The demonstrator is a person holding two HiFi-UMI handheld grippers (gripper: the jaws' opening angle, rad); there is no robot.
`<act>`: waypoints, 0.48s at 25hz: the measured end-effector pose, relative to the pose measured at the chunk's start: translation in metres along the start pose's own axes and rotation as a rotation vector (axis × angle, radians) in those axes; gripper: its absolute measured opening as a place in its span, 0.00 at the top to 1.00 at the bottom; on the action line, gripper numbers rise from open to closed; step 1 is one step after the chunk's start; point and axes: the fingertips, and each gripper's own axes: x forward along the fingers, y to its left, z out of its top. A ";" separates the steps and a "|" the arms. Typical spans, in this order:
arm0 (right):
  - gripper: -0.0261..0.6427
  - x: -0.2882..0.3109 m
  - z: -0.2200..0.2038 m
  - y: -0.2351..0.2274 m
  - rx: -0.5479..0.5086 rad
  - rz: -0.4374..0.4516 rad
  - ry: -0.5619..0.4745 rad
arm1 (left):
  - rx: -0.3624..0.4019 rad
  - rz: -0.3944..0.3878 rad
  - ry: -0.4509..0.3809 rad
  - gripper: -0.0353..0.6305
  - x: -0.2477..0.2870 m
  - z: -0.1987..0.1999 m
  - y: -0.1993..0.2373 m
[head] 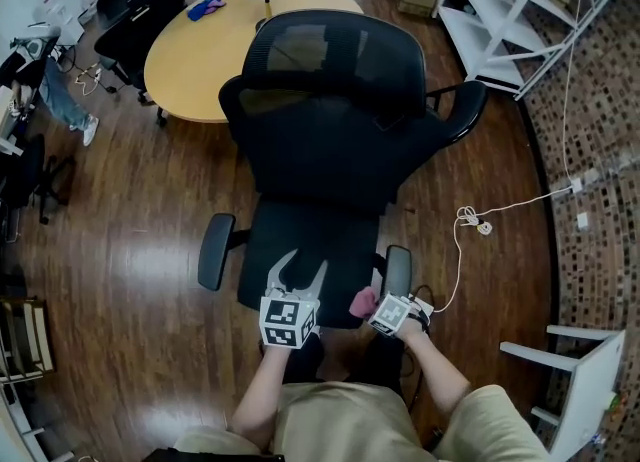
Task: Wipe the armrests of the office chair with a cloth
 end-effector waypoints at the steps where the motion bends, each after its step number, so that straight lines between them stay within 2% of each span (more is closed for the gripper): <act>1: 0.86 0.000 -0.004 0.007 0.002 0.011 -0.007 | 0.004 -0.010 0.002 0.65 0.003 0.000 -0.005; 6: 0.86 0.007 -0.019 0.037 -0.034 0.067 -0.002 | 0.027 -0.061 0.013 0.65 0.020 0.001 -0.031; 10: 0.86 -0.001 -0.044 0.034 -0.038 0.035 0.055 | 0.041 -0.100 0.022 0.65 0.032 0.002 -0.053; 12: 0.86 -0.003 -0.055 0.032 -0.024 0.036 0.037 | 0.047 -0.111 0.028 0.65 0.037 0.003 -0.061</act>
